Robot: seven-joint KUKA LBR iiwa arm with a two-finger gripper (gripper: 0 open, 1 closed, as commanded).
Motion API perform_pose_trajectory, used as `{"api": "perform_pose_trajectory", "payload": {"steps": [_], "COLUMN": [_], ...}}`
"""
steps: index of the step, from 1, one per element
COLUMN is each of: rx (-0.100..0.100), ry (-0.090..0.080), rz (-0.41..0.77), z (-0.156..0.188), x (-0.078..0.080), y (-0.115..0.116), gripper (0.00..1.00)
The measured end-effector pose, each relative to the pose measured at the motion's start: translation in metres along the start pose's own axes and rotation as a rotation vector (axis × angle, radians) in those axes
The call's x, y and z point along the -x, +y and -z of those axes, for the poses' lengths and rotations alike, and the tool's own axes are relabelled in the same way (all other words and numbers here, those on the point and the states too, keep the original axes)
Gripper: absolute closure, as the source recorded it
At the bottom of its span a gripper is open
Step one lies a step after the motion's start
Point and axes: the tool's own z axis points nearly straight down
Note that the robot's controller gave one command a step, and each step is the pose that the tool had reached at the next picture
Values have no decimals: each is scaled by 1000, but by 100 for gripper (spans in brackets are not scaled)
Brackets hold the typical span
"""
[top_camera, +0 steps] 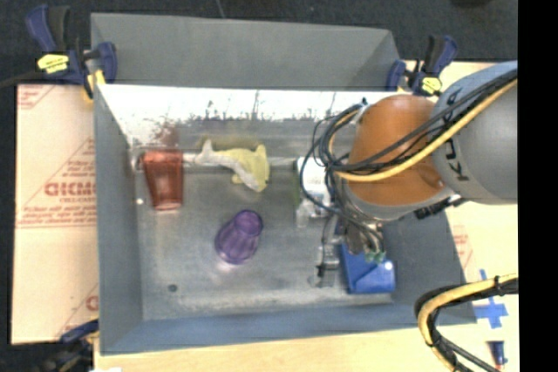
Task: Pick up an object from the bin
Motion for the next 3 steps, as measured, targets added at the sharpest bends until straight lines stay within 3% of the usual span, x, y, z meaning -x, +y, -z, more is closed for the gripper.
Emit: {"api": "perform_pose_trajectory", "payload": {"steps": [1,2,3], "rx": [0,-3,0], "ry": [-8,-10,-9], "rz": [0,82,163], "z": [4,9,8], "x": [2,10,4], "y": [0,25,63], "gripper": [0,0,0]}}
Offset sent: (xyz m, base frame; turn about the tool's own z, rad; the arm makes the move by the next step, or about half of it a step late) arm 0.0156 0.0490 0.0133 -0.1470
